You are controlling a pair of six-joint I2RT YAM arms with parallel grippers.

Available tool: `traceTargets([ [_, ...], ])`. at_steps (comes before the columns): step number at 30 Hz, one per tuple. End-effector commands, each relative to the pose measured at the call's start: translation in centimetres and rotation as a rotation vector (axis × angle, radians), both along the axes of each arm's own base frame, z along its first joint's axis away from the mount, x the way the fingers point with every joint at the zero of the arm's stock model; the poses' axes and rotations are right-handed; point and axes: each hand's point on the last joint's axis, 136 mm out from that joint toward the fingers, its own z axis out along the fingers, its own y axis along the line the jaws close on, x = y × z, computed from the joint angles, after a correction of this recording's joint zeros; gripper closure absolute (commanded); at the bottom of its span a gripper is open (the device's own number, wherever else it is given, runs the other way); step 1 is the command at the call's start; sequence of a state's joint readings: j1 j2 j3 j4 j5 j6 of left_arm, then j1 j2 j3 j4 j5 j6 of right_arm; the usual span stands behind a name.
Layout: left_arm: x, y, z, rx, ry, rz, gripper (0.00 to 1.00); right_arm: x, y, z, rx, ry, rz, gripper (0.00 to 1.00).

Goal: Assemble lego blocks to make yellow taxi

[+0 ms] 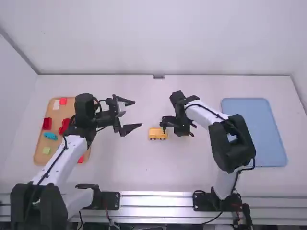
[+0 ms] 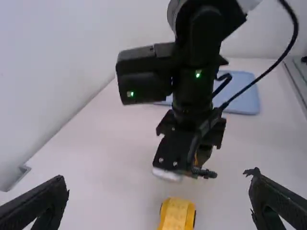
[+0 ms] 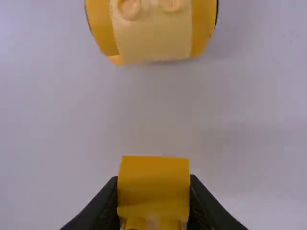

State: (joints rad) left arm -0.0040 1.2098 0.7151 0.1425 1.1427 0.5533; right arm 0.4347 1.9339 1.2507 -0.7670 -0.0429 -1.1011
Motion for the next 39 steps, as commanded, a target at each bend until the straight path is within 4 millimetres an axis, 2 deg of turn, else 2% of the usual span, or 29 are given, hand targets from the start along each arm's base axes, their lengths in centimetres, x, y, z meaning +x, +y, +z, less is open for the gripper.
traceTargets([
  [1, -0.4, -0.3, 0.6, -0.008, -0.028, -0.037, 0.01, -0.5, -0.4, -1.4, -0.005, 0.029, 0.024, 0.7],
  [3, -0.4, -0.3, 0.6, -0.008, -0.026, -0.037, 0.01, -0.4, -0.5, -1.9, -0.01, 0.028, 0.023, 0.68],
  [5, -0.4, -0.3, 0.5, -0.008, -0.021, -0.037, 0.01, -0.3, -0.6, -2.7, -0.018, 0.024, 0.026, 0.57],
  [6, -0.4, -0.3, 0.5, -0.008, -0.02, -0.037, 0.01, -0.3, -0.6, -2.8, -0.019, 0.023, 0.024, 0.56],
  [7, -0.4, -0.3, 0.4, -0.008, -0.016, -0.036, 0.01, -0.1, -0.8, -3.1, -0.024, 0.017, 0.021, 0.45],
  [8, -0.4, -0.3, 0.4, -0.008, -0.013, -0.036, 0.01, -0.2, -0.8, -3.3, -0.024, 0.018, 0.021, 0.81],
  [9, -0.5, -0.3, 0.3, -0.008, -0.009, -0.037, 0.01, -0.2, -0.8, -3.4, -0.025, 0.019, 0.022, 0.3],
  [12, -0.4, -0.2, 0.2, -0.004, -0.002, -0.028, 0.01, 0.0, -0.8, -3.3, -0.034, 0.012, 0.007, 0.02],
  [16, 0.2, 0.1, -0.2, 0.015, 0.001, 0.012, 0.01, 1.1, -0.6, -1.6, -0.037, -0.008, -0.077, 0.02],
  [17, 0.5, 0.3, -0.3, 0.027, 0.001, 0.032, 0.01, 1.1, 0.1, 0.1, -0.003, 0.0, -0.097, 0.02],
  [19, 0.9, 0.5, -0.6, 0.042, 0.005, 0.059, 0.01, 0.9, 0.7, 1.8, 0.044, 0.013, -0.085, 0.02],
  [21, 2.1, 1.5, -1.3, 0.082, 0.009, 0.143, 0.01, 0.8, 1.4, 5.3, 0.173, 0.012, -0.055, 0.02],
  [22, 2.2, 1.5, -1.3, 0.084, 0.008, 0.148, 0.01, 0.9, 1.5, 5.5, 0.183, 0.011, -0.054, 0.02],
  [23, 2.6, 1.8, -1.5, 0.098, 0.009, 0.176, 0.01, 0.9, 1.7, 6.5, 0.24, 0.005, -0.043, 0.02],
  [24, 2.9, 2.2, -2.0, 0.117, 0.024, 0.207, 0.01, 0.7, 2.0, 8.2, 0.352, 0.001, -0.013, 0.02],
  [28, 2.4, 2.3, -3.1, 0.129, 0.092, 0.209, 0.01, 0.5, 2.2, 11.3, 0.655, -0.036, 0.042, 0.02],
  [30, 1.8, 1.6, -3.4, 0.128, 0.105, 0.181, 0.01, 1.2, 1.6, 11.3, 0.798, -0.045, -0.021, 0.02],
  [31, 1.8, 1.5, -3.4, 0.128, 0.104, 0.179, 0.01, 1.2, 1.5, 11.2, 0.805, -0.045, -0.027, 0.02],
  [37, -1.5, -2.4, -5.7, 0.133, -0.031, -0.15, 0.01, 0.9, -1.0, 6.3, 0.864, -0.112, -0.101, 0.02],
  [38, -1.5, -2.4, -5.7, 0.133, -0.031, -0.15, 0.01, 0.9, -1.0, 6.3, 0.864, -0.112, -0.101, 0.02],
  [39, -1.7, -3.1, -6.8, 0.119, -0.03, -0.204, 0.01, 0.7, -1.2, 5.3, 0.895, -0.152, -0.087, 0.02],
])
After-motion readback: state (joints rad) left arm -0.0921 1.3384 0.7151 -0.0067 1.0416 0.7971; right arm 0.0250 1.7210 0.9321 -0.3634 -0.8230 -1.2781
